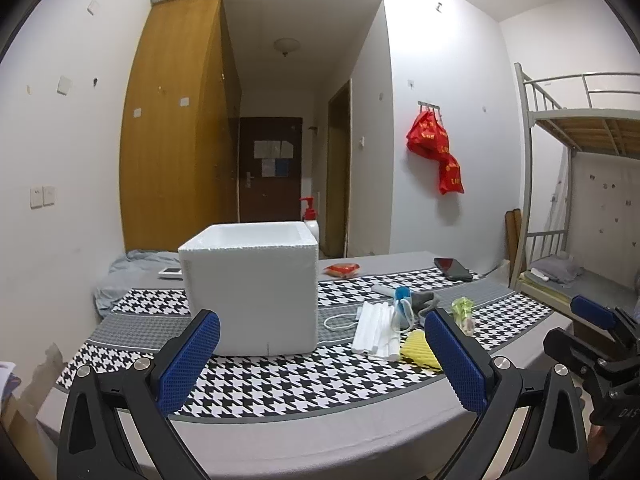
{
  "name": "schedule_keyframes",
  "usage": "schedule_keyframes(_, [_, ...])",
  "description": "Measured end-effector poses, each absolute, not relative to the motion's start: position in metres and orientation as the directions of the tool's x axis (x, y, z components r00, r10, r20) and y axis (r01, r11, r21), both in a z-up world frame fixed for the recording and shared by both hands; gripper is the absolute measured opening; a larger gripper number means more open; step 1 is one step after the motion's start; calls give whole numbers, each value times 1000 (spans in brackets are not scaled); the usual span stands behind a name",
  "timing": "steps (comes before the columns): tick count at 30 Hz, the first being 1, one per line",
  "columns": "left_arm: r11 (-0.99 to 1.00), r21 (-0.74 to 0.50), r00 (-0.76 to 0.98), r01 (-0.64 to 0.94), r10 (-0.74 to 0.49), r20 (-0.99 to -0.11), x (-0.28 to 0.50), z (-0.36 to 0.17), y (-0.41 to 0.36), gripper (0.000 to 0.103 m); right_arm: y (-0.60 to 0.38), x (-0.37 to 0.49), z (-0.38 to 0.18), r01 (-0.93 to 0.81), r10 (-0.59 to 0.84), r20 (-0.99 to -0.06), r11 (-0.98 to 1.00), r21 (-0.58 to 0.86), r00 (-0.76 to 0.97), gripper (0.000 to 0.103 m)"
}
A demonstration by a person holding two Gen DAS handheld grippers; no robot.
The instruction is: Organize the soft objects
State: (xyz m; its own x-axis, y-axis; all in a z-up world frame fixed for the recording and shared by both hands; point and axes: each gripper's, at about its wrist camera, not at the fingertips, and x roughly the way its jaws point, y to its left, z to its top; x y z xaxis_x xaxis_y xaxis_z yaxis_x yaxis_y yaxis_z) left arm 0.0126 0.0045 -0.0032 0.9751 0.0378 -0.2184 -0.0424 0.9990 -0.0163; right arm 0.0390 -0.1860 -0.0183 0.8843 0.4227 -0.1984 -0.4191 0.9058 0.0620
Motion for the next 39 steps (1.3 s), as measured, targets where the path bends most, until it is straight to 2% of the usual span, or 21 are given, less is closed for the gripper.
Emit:
schedule_keyframes(8, [998, -16, 979, -57, 53, -198, 11, 1, 5, 102, -187, 40, -20, -418, 422, -200, 906, 63, 885, 103])
schedule_keyframes(39, [999, -12, 974, -37, 33, -222, 15, -1, 4, 102, -189, 43, -24, -412, 416, -210, 909, 65, 885, 103])
